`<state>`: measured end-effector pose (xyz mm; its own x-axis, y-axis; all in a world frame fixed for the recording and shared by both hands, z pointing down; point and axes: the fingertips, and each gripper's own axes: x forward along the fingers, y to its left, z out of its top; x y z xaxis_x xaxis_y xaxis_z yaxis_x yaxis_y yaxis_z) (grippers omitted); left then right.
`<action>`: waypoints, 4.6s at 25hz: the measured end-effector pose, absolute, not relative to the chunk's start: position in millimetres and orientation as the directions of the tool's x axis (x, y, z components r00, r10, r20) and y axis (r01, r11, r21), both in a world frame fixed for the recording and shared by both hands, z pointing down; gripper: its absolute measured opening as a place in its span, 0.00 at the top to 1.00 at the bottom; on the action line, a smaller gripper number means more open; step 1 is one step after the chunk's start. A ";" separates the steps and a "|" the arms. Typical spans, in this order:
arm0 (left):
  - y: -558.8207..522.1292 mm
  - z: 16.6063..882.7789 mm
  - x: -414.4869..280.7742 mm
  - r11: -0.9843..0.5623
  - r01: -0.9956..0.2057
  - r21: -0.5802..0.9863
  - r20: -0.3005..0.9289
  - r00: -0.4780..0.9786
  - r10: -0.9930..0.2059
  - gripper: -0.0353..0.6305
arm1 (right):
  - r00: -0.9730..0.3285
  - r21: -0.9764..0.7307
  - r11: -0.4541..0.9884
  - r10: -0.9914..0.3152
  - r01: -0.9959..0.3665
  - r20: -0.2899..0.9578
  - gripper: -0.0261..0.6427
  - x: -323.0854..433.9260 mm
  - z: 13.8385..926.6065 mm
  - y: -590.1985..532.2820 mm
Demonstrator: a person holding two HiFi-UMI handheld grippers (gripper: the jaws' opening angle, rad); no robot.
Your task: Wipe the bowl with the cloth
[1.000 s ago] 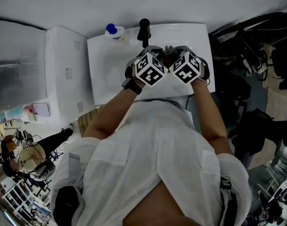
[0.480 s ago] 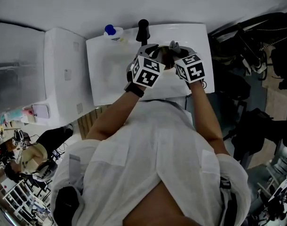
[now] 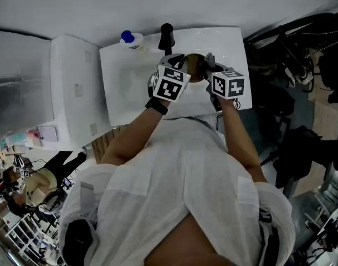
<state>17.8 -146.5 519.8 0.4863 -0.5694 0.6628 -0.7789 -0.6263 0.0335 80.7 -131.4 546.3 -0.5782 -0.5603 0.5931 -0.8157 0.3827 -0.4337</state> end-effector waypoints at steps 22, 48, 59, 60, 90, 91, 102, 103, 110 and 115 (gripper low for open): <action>-116.2 545.3 43.5 -0.942 -0.324 -0.082 0.823 0.511 -0.247 0.91 | -0.497 -0.181 0.689 -0.290 -0.701 0.818 0.90 57.5 562.9 -113.5; -140.5 541.6 23.2 -0.840 -0.524 -0.144 0.847 0.373 -0.378 0.86 | -0.487 -0.376 0.311 -0.584 -0.873 0.649 0.89 90.4 551.2 -139.9; -126.0 550.5 35.5 -0.951 -0.233 -0.205 0.880 0.381 -0.283 0.84 | -0.392 0.047 0.711 -0.440 -0.701 0.808 0.89 60.9 557.9 -130.8; -132.5 545.5 38.1 -0.934 -0.280 -0.221 0.851 0.413 -0.325 0.82 | -0.421 -0.014 0.667 -0.454 -0.745 0.785 0.90 62.2 556.2 -134.9; -123.3 537.0 40.0 -0.912 -0.399 -0.100 0.849 0.444 -0.287 0.85 | -0.507 0.015 0.698 -0.534 -0.716 0.676 0.89 74.4 521.4 -133.0; -124.5 536.8 38.8 -0.905 -0.415 -0.092 0.846 0.446 -0.290 0.85 | -0.509 0.034 0.718 -0.526 -0.696 0.681 0.89 72.1 521.8 -131.9; -148.1 533.2 24.8 -0.701 -0.713 -0.033 0.757 0.439 -0.483 0.92 | -0.546 -0.169 0.574 -0.585 -0.801 0.600 0.86 80.7 528.3 -127.3; -147.5 535.9 24.8 -0.696 -0.718 -0.029 0.760 0.436 -0.482 0.92 | -0.552 -0.183 0.571 -0.583 -0.801 0.596 0.86 82.1 529.6 -124.7; -149.1 573.3 9.9 -0.633 -0.774 0.017 0.811 0.381 -0.443 0.92 | -0.528 -0.152 0.549 -0.633 -0.822 0.567 0.87 107.1 526.2 -113.4; -134.0 618.1 12.4 -0.611 -0.783 0.113 0.866 0.379 -0.326 0.92 | -0.541 -0.131 0.561 -0.670 -0.818 0.508 0.87 115.7 512.8 -110.1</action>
<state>12.4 -134.0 618.1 0.3794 -0.3263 0.8658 -0.7834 -0.6112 0.1130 115.7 -110.1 512.8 -0.5407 -0.6701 0.5085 -0.8177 0.5607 -0.1307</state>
